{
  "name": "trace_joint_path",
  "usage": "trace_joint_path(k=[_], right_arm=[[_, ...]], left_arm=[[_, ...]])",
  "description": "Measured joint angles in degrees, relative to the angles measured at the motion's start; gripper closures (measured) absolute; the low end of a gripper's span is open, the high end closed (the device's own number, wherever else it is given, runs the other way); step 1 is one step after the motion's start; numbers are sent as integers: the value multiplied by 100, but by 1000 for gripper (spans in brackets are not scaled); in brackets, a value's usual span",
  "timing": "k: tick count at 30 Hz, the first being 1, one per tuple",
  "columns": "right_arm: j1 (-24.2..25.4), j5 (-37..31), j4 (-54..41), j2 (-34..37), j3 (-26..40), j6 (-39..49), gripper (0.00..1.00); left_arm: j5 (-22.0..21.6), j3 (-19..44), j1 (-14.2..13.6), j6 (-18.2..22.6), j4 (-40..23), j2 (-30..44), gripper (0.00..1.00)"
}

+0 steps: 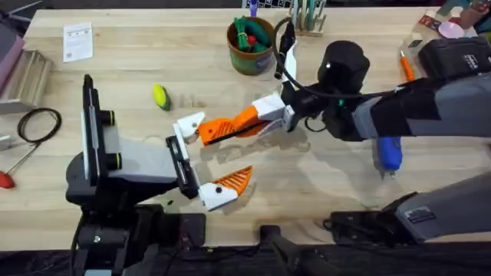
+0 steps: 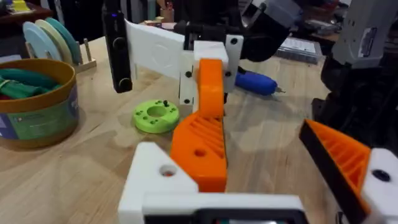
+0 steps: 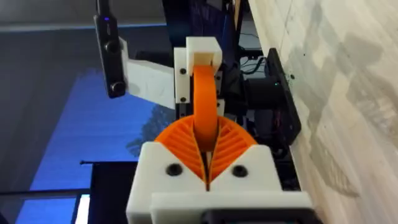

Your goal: Pick up the gripper from the table and insert it into the empty holder that is missing its gripper. Then pick up a screw, insert it into the mounting hole, and use the screwdriver to tighten it. Finally, clean up the table by picking up the vegetable and placing it into the bucket.

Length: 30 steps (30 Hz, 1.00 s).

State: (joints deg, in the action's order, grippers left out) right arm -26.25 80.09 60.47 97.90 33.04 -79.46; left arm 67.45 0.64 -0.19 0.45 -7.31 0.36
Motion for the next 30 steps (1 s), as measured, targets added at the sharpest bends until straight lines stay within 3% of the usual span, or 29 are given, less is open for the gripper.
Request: trace_joint_path(k=[18, 30], right_arm=[[-120, -134, 11, -1, 3, 55, 993], [-239, 279, -4, 1, 66, 39, 993]], left_arm=[[-130, 0, 11, -2, 13, 0, 16], [-34, 0, 4, 20, 2, 0, 14]])
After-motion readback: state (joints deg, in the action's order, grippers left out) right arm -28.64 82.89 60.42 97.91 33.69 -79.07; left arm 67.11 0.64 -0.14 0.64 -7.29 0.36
